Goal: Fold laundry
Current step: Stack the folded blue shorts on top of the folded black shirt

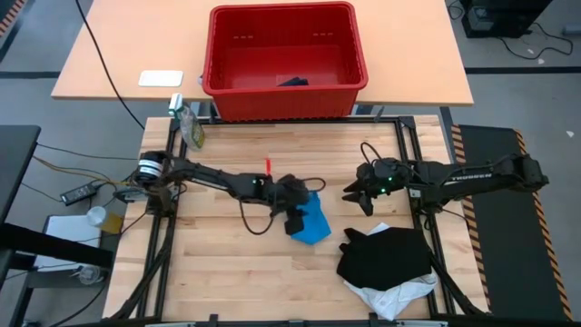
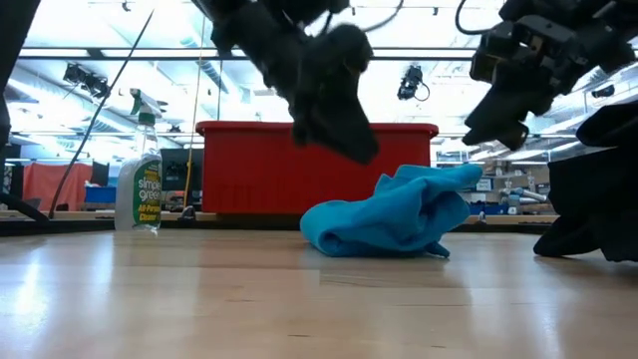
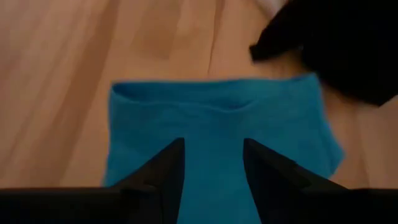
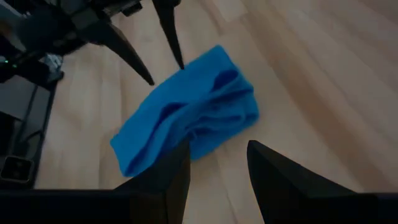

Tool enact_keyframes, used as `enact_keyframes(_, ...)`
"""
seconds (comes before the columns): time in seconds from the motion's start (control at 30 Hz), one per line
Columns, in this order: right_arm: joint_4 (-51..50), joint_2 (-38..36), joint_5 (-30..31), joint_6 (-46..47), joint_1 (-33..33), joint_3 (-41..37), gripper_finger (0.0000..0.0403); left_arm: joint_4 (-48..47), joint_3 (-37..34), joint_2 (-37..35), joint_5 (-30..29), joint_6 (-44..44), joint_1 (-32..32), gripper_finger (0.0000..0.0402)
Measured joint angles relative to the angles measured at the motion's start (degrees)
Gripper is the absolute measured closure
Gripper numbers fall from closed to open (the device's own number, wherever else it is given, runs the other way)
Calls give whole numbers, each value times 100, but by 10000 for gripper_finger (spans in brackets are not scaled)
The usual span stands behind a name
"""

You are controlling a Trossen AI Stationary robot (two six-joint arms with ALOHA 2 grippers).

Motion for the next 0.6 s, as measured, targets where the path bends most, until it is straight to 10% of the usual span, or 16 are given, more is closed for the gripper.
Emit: enact_keyframes(0.6,1505,1713,-25,-1075,536,685,237,-48,-682,-329,56,-269,73,238)
